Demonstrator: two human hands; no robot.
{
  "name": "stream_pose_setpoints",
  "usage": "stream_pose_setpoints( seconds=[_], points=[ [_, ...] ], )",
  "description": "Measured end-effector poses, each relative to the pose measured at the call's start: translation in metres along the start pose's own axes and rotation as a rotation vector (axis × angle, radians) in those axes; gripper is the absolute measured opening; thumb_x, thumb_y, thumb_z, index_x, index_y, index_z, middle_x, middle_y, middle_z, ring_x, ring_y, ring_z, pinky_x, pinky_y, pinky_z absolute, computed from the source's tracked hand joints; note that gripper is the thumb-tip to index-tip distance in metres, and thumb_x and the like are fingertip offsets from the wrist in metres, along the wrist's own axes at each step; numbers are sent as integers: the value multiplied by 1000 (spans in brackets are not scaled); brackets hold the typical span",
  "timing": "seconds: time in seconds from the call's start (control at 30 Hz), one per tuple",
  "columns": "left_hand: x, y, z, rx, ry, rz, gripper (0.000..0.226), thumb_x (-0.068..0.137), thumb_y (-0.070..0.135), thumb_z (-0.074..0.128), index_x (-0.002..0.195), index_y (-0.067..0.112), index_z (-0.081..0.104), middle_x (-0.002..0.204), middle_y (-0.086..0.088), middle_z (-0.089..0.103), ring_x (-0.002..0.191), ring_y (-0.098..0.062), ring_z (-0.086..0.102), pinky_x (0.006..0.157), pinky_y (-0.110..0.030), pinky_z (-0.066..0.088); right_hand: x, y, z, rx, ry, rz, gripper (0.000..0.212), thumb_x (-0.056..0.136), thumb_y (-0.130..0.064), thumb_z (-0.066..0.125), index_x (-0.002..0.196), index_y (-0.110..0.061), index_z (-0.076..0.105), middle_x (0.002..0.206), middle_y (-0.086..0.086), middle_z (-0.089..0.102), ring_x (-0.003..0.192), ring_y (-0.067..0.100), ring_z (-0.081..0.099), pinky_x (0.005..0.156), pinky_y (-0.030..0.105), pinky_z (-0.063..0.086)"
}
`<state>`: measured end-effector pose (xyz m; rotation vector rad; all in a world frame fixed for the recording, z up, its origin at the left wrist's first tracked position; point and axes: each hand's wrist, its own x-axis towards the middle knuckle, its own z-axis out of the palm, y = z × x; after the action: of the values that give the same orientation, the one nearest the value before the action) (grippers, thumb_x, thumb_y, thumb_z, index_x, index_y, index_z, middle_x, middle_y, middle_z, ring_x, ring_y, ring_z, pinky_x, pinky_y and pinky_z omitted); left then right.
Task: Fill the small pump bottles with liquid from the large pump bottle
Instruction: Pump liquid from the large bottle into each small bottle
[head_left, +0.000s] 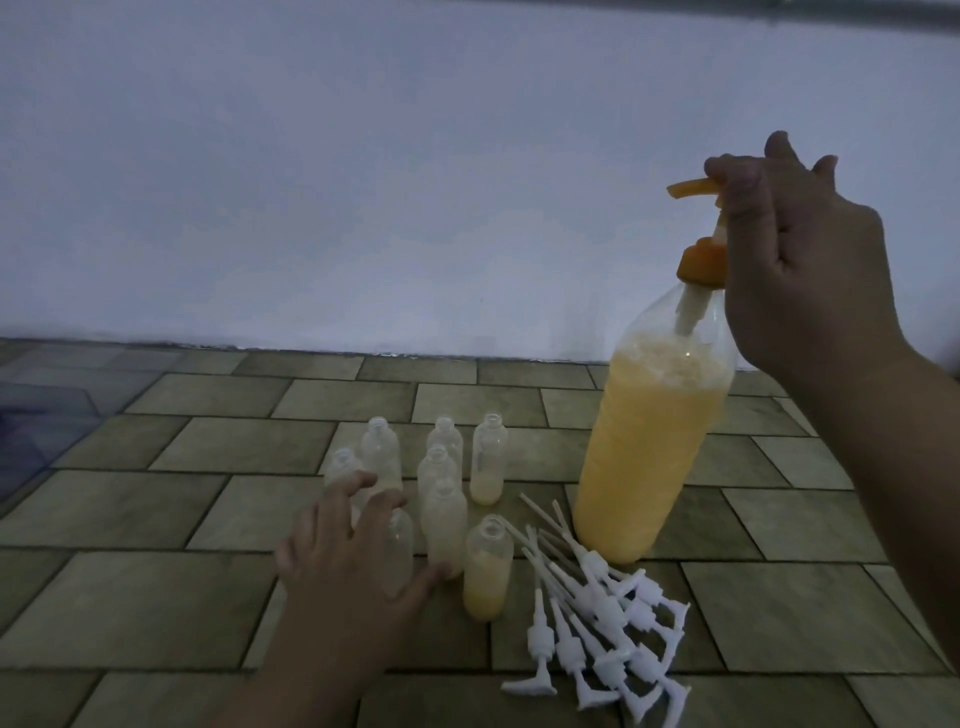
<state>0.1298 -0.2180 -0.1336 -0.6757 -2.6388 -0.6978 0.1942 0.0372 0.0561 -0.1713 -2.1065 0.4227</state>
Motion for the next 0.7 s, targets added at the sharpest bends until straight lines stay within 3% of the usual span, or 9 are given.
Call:
stream_pose_setpoints(
  seconds=[0.13, 0.23, 0.3, 0.47, 0.6, 0.7],
  points=[
    [1, -3, 7, 34, 64, 105, 49, 67, 55, 53, 109, 30, 49, 111, 11, 47, 99, -13, 45, 71, -39, 38, 2, 3, 1, -15, -6, -10, 44, 104, -31, 24, 120, -9, 59, 119, 20, 60, 140, 19, 22, 107, 11, 2],
    [2, -3, 9, 0, 35, 145, 61, 60, 29, 84, 109, 25, 48, 99, 5, 59, 90, -20, 59, 71, -39, 46, 1, 3, 0, -27, -6, -9, 44, 104, -30, 24, 121, -9, 59, 124, 20, 56, 139, 19, 21, 108, 15, 4],
    [3, -1, 8, -20, 6, 151, 65, 55, 19, 88, 109, 19, 51, 94, 3, 62, 84, -21, 61, 69, -35, 50, 1, 3, 0, -36, -4, -21, 44, 104, -31, 24, 120, -10, 59, 124, 18, 57, 139, 18, 21, 109, 16, 4],
    [3, 0, 8, 32, -2, 218, 61, 48, 14, 90, 101, 13, 59, 92, 0, 62, 79, -21, 62, 66, -33, 54, 2, 6, 1, -32, -3, -13, 44, 103, -33, 24, 124, -13, 58, 132, 9, 54, 140, 17, 20, 112, 19, 6],
    [0, 0, 11, 9, -10, 218, 72, 42, 12, 91, 102, 19, 53, 93, -1, 61, 78, -20, 63, 66, -30, 54, 4, 11, 3, -43, -3, -22, 45, 103, -34, 23, 123, -13, 58, 126, 5, 58, 142, 18, 23, 108, 12, 1],
    [-1, 1, 12, 26, -17, 225, 77, 40, 14, 92, 103, 21, 49, 89, 0, 64, 74, -19, 65, 61, -31, 54, 5, 12, 4, -30, -3, -25, 45, 103, -34, 24, 122, -13, 58, 110, -7, 57, 141, 16, 23, 107, 8, 0]
  ],
)
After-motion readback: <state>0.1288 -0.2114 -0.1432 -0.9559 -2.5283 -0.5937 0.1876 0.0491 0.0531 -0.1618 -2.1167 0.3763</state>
